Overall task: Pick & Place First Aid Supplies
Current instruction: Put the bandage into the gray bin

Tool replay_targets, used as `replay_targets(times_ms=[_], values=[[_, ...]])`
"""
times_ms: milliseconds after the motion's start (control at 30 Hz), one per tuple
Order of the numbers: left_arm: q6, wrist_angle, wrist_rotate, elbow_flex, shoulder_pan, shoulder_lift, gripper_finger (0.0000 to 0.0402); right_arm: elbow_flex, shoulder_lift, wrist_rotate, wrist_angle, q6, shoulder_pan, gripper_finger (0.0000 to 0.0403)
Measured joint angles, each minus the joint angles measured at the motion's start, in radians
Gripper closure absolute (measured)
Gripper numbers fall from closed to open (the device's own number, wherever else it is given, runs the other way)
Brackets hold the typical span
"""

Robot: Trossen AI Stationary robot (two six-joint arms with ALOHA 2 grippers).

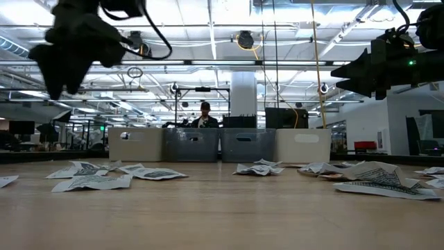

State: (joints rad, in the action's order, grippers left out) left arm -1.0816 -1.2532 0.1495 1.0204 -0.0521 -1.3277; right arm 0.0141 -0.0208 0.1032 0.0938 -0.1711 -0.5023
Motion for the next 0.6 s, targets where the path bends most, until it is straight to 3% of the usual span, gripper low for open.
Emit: replay_targets(times_ms=[600], values=[[-0.616, 0.066, 0.061, -0.024, -0.495, 0.022, 0.0146, 0.0, 0.0, 0.0, 0.0, 0.0, 0.0, 0.0105]])
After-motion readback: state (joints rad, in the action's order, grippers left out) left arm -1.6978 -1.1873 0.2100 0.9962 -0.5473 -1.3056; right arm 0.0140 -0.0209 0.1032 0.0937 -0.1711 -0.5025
